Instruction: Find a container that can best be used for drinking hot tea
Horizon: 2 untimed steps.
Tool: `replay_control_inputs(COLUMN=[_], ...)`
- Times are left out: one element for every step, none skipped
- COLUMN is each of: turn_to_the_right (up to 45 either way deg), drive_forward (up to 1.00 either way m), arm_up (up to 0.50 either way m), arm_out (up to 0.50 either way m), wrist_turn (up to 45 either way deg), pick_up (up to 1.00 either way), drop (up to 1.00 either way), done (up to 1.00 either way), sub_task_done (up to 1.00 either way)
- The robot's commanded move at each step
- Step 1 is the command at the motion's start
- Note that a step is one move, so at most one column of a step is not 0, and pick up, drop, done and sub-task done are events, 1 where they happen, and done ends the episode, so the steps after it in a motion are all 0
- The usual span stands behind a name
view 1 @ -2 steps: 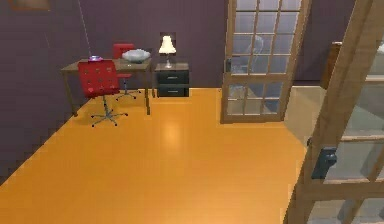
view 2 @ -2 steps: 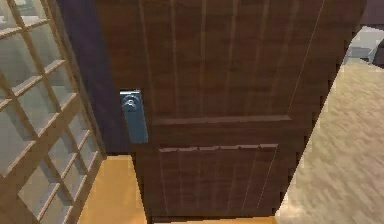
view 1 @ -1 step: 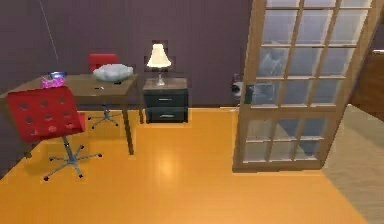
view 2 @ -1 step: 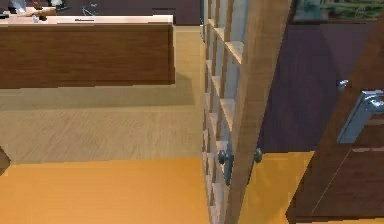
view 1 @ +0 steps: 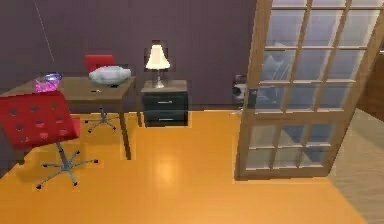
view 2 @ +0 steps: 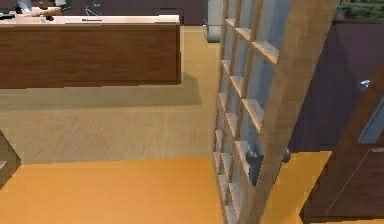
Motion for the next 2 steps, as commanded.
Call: replay_control_inputs(turn_to_the_right=[30.0,0.0], drive_forward=[0.0,0.65], arm_up=[0.0,0.0], arm_out=[0.0,0.0], wrist_turn=[0.0,0.0], pick_up=[0.0,0.0], drop=[0.0,0.0], done=[0.0,0.0], sub_task_done=[0.0,0.0])
